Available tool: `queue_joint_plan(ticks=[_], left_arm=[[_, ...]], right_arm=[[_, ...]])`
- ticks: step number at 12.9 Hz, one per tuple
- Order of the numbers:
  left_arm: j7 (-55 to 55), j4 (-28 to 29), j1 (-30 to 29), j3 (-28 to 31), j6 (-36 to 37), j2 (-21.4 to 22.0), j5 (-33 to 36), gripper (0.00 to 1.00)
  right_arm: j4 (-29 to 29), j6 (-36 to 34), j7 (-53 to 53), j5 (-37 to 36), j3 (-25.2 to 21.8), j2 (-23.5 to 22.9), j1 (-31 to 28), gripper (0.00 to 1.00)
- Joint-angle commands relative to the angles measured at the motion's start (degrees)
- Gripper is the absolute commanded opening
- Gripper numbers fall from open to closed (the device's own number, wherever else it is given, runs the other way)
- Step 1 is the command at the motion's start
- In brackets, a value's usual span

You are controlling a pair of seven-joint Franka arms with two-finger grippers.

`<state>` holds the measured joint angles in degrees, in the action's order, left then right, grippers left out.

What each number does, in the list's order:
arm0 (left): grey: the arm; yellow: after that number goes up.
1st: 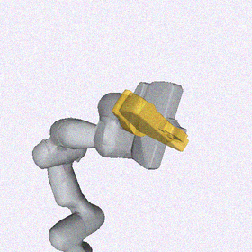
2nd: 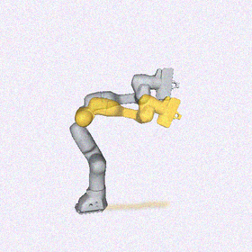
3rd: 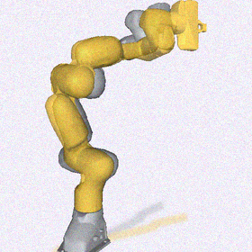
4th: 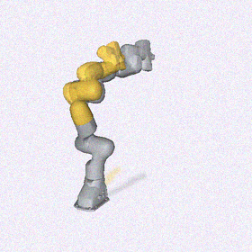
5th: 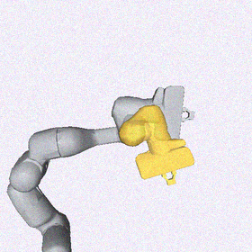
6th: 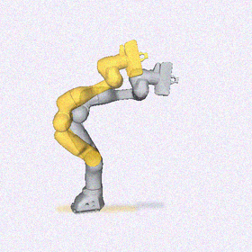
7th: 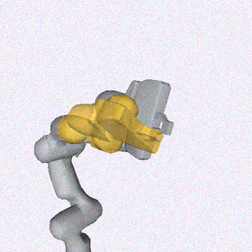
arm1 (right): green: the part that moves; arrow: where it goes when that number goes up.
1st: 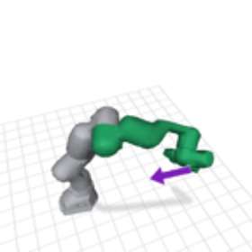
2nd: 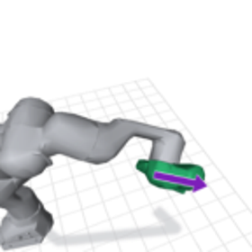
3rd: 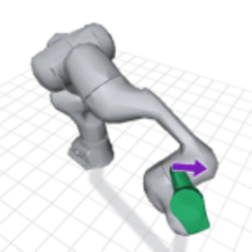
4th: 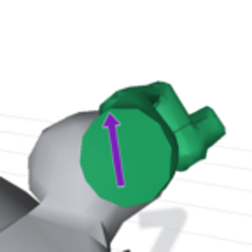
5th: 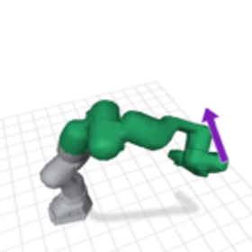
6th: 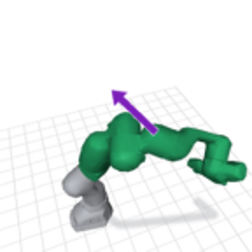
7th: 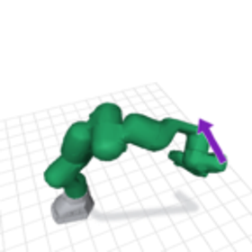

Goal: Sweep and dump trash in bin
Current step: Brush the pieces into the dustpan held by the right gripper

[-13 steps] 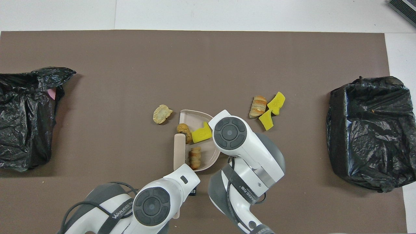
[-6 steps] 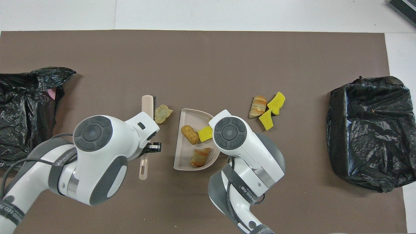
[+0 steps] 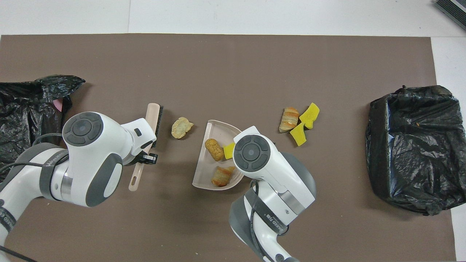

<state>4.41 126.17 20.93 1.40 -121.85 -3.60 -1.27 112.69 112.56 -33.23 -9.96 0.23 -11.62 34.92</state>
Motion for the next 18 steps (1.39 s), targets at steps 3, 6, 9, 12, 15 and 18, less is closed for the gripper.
queue_joint_plan(ticks=[3,6,9,12,15,18], left_arm=[[2.1,1.3,8.7,-0.5,0.8,2.4,1.0,0.00],[1.1,1.5,15.6,-0.6,3.3,3.7,0.7,0.00],[0.8,0.9,15.4,-0.2,4.3,3.6,0.6,0.00],[0.5,0.0,9.9,0.0,4.3,3.5,0.6,0.00],[-5.4,-1.4,6.6,0.0,5.8,4.2,0.7,0.00],[-24.2,-0.1,7.5,-0.2,6.0,5.4,0.9,0.00]], right_arm=[[0.9,-0.2,1.8,-0.6,0.4,0.8,-0.1,0.00],[0.9,-0.2,1.8,-0.6,0.3,0.8,-0.1,0.00],[0.9,-0.3,1.8,-0.6,0.3,0.8,-0.1,0.00],[0.6,-0.5,1.7,-0.6,0.3,0.8,-0.1,0.00],[0.5,-2.2,0.4,-0.6,0.3,3.3,-1.0,0.00],[0.4,-7.4,-6.0,-0.2,0.2,9.8,-6.7,0.00]])
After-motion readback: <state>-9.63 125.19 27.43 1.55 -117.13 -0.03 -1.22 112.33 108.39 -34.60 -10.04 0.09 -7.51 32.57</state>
